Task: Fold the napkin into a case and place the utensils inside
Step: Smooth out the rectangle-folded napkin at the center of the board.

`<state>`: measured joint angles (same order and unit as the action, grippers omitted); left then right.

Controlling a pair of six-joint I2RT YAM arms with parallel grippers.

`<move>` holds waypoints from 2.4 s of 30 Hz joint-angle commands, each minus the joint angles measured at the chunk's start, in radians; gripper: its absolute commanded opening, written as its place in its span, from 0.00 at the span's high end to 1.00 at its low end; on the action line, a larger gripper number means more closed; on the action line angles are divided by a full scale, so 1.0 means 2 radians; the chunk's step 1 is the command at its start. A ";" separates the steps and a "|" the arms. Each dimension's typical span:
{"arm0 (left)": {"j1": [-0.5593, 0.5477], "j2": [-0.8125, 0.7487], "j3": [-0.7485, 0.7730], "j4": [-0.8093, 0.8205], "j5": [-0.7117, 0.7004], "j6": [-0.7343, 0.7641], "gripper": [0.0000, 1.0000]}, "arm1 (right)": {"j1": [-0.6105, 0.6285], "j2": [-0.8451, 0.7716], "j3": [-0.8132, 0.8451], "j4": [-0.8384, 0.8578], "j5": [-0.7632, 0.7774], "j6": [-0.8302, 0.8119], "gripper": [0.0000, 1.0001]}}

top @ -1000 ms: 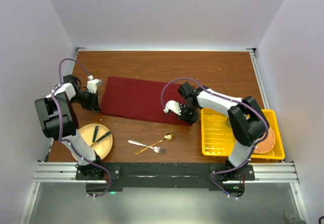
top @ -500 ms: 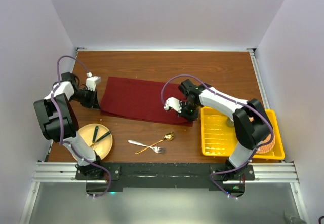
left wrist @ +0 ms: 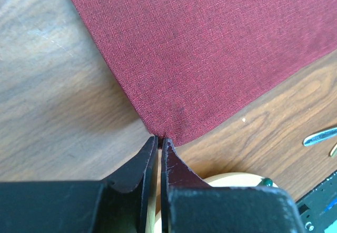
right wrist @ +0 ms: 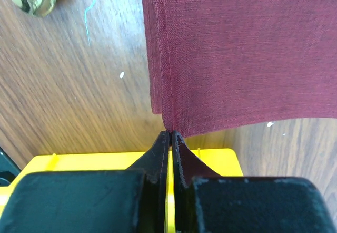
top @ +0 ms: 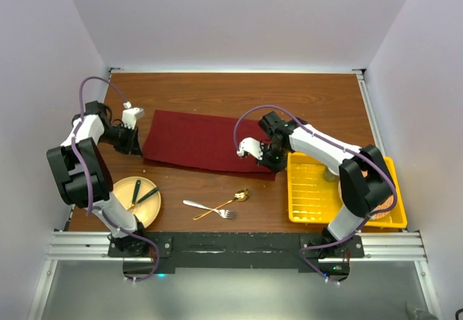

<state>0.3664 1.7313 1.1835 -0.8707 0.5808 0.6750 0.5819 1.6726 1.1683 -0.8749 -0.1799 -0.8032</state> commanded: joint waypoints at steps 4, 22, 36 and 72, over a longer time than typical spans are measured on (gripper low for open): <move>-0.001 -0.001 -0.004 0.008 0.006 0.007 1.00 | -0.002 -0.001 -0.019 0.013 0.008 -0.010 1.00; -0.016 -0.034 0.060 0.048 0.117 -0.066 0.41 | -0.065 0.024 0.138 -0.002 -0.107 0.124 0.20; -0.128 0.055 0.001 0.326 0.102 -0.305 0.72 | -0.099 0.197 0.233 0.128 -0.103 0.250 0.20; -0.172 -0.044 -0.124 0.684 0.095 -0.737 0.00 | -0.079 0.208 0.178 0.653 -0.264 0.860 0.02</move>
<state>0.0841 1.5421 0.9730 0.1722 0.8364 -0.4088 0.4141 2.0113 1.6032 0.0414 -0.6914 0.4397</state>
